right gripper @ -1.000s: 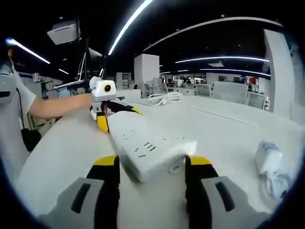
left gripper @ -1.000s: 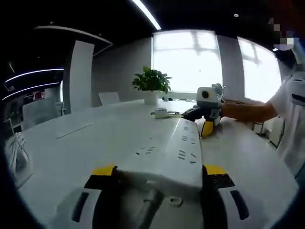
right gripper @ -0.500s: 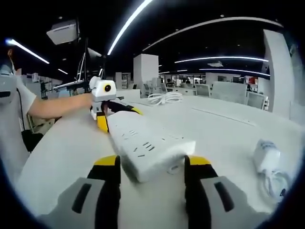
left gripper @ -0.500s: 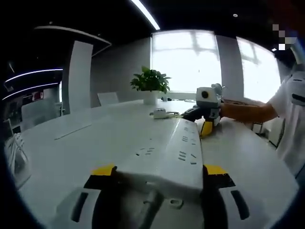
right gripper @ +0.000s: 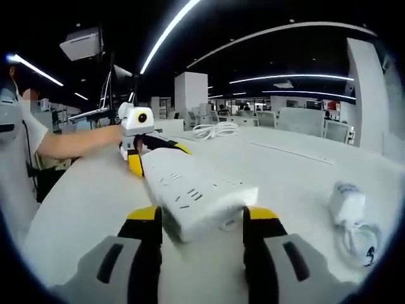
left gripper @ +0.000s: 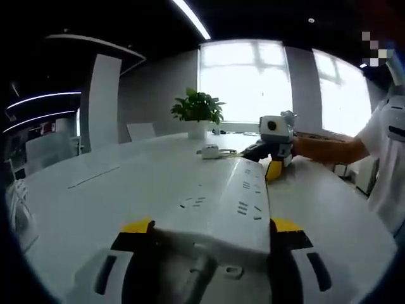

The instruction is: Straighten the power strip on the desk, plug the charger into it

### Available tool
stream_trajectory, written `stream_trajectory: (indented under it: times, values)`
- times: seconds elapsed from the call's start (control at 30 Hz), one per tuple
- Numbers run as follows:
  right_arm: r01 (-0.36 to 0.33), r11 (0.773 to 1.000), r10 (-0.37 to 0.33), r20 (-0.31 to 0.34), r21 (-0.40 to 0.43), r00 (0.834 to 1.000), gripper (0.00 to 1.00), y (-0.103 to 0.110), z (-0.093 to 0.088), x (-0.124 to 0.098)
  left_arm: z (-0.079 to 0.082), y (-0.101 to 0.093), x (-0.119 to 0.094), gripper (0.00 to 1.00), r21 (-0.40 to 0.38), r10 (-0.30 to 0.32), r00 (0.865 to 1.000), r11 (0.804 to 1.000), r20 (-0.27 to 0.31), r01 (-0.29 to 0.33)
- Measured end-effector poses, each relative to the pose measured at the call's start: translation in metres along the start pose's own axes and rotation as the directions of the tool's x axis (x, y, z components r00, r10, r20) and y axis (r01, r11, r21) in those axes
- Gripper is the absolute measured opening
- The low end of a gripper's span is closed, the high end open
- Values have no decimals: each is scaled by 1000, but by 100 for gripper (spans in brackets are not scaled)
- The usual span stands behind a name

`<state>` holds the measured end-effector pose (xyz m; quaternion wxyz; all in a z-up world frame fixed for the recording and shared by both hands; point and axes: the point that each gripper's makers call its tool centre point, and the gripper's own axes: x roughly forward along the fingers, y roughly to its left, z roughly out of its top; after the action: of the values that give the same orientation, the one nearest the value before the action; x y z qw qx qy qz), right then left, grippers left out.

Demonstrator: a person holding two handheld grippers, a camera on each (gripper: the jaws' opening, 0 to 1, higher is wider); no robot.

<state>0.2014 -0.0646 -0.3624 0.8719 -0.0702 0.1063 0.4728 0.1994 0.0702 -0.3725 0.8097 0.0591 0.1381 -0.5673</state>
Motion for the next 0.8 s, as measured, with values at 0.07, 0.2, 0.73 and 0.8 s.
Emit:
stream_trajectory:
  times: [0.07,0.2,0.73,0.8]
  values:
    - [-6,999,5,6,35,1000,50,-1,1,-1,0,-1,1,73,0,-2,1000,1000,-1,2]
    - [-4,999,4,6,34,1000,49,-5,0,-4,1,-5,6,73,2,-5,1000,1000,-1,5]
    - [6,1000,-6,4,27,1000,49,-8,-1,-7,3,-3,10,74,3,-12,1000,1000,-2,12]
    - [3,1000,-3,5,27,1000,49,-11,-1,-10,3,-4,12,74,3,-13,1000,1000,-1,13]
